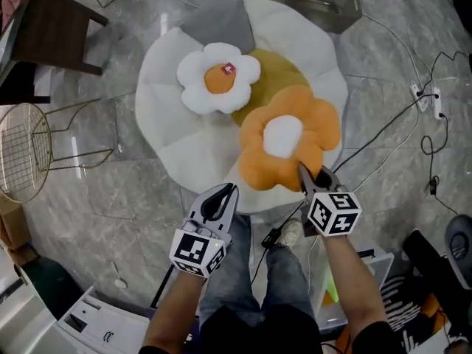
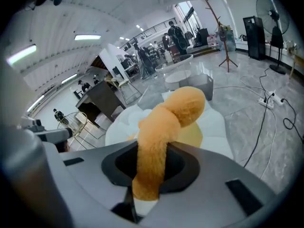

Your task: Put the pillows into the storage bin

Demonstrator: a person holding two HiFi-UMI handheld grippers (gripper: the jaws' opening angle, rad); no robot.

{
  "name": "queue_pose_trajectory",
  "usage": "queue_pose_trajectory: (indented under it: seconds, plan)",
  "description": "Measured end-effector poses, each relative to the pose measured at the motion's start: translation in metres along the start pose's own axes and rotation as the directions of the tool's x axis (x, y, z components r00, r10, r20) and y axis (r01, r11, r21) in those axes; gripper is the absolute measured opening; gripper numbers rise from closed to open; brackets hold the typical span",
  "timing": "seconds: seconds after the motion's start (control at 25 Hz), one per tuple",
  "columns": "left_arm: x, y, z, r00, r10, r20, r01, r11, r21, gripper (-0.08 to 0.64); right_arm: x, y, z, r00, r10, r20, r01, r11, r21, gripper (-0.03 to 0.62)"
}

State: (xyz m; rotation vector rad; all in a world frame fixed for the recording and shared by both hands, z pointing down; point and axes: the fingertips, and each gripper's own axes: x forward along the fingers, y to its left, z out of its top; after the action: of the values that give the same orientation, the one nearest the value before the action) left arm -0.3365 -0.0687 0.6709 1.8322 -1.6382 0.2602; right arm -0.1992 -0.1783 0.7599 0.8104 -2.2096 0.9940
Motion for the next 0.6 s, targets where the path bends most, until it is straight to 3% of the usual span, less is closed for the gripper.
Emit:
queue_pose_trajectory:
  seconds: [0.24,0.4,0.6]
  plan:
    - [-0.018,-0.048,0.055,0.999,-0.029,0.03,0.027,0.997,0.073,0.039,-0.105,0.009,0.068,0.985,0.017,0.171,-0.021,1.0,0.022,0.098]
    - [-0.022,-0.087,0.106,0.995,-0.078,0.066,0.069,0.99,0.125,0.088,-0.177,0.014,0.116,0.956,0.03,0.291,-0.04,0.999,0.03,0.098]
    - [-0.041,-0.158,0.138,0.984,-0.144,0.102,0.119,0.969,0.219,0.101,-0.275,0.014,0.133,0.911,0.063,0.407,-0.074,0.997,0.011,0.098]
